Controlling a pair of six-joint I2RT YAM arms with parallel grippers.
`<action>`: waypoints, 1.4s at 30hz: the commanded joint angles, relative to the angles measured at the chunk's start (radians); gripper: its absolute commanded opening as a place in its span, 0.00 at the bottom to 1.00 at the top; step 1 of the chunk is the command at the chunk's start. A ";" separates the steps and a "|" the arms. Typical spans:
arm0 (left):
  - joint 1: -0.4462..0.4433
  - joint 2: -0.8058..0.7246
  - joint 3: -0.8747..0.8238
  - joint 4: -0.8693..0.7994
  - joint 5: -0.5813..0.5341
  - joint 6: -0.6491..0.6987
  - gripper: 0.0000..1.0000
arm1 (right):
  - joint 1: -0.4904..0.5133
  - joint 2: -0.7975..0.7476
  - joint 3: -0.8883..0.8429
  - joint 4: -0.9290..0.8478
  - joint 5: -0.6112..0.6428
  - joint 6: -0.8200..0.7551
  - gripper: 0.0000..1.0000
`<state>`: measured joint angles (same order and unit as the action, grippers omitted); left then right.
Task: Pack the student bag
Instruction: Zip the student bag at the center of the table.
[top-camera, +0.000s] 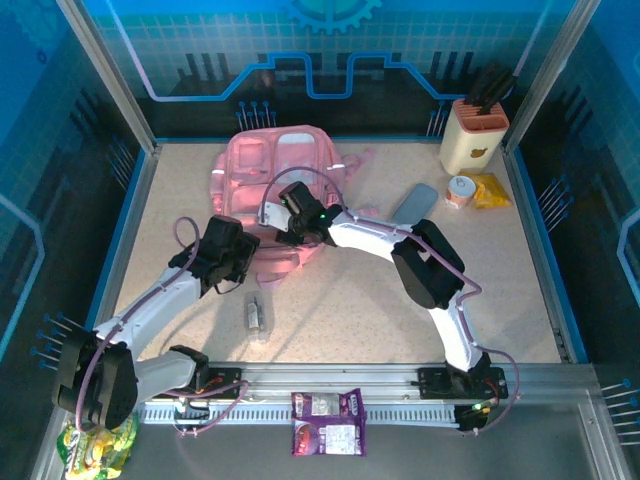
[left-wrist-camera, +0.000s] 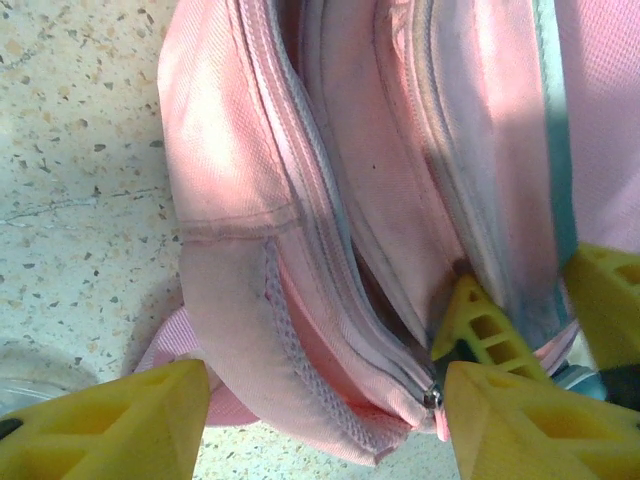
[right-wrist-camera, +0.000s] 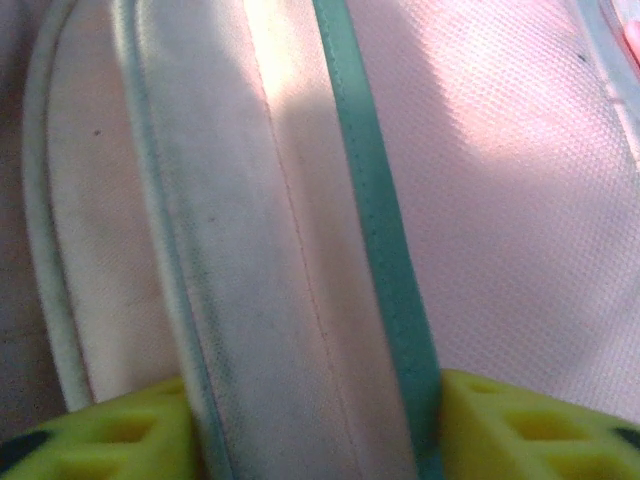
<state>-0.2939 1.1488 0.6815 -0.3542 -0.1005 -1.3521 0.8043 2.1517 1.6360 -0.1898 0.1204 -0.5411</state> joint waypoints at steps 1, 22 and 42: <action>0.018 -0.021 -0.029 -0.007 0.020 0.027 0.65 | -0.005 -0.012 0.070 -0.032 0.022 -0.010 0.30; -0.010 0.032 -0.012 0.118 0.132 -0.063 0.60 | 0.066 -0.184 0.092 -0.099 0.138 0.261 0.00; -0.112 0.065 -0.039 0.189 0.063 -0.212 0.33 | 0.083 -0.238 0.075 -0.143 0.184 0.485 0.00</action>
<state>-0.3977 1.1893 0.6384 -0.1844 -0.0143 -1.5372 0.8719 2.0010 1.7081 -0.3962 0.2752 -0.1337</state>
